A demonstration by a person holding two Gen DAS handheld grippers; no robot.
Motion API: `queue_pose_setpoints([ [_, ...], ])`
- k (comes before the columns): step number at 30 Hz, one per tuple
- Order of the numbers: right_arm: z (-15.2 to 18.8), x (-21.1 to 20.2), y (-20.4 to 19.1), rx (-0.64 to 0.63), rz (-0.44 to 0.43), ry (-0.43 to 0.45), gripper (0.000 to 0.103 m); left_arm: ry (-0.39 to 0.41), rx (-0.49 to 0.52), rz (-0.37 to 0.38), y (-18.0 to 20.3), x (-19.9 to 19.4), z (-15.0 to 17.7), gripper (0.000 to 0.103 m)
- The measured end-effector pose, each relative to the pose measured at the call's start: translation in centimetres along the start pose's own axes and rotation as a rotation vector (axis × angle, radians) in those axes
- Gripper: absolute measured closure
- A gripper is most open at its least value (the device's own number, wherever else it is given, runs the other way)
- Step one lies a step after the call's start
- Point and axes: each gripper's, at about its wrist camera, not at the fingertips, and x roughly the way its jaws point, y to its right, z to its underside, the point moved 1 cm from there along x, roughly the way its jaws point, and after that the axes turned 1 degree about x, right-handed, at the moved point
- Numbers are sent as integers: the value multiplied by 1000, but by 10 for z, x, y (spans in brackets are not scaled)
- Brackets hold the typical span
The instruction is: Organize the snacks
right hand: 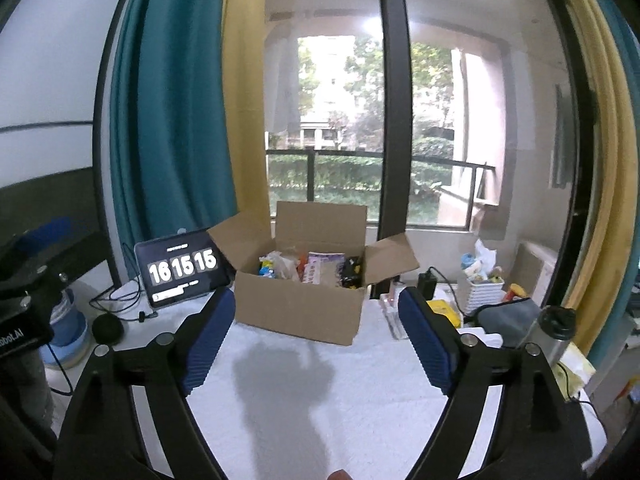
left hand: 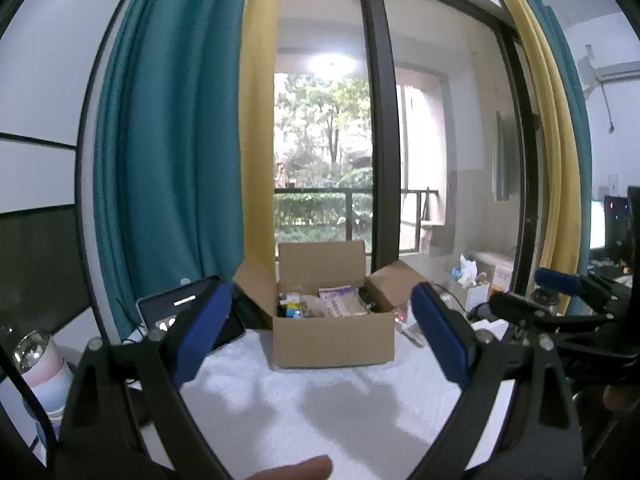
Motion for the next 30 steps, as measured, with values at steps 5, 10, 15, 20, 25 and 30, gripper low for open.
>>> queue_pose_setpoints([
  [5,-7,-21,3,1,28,48,15,26,-3,-9,-3,-12,-4,10],
  [10,-13,-32,2,-15,39,69,15,36,-8,-42,-7,-13,-5,10],
  [15,-14,-32,4,-14,42,72,15,12,-6,-39,-6,-11,-4,10],
  [20,-13,-29,4,-9,46,77,15,4,-6,-38,-4,-11,-4,10],
  [25,-13,-29,5,-3,51,76,15,-7,-13,-38,-6,-9,-4,10],
  [30,-13,-30,6,-2,53,76,15,-8,-13,-44,-6,-9,-4,10],
])
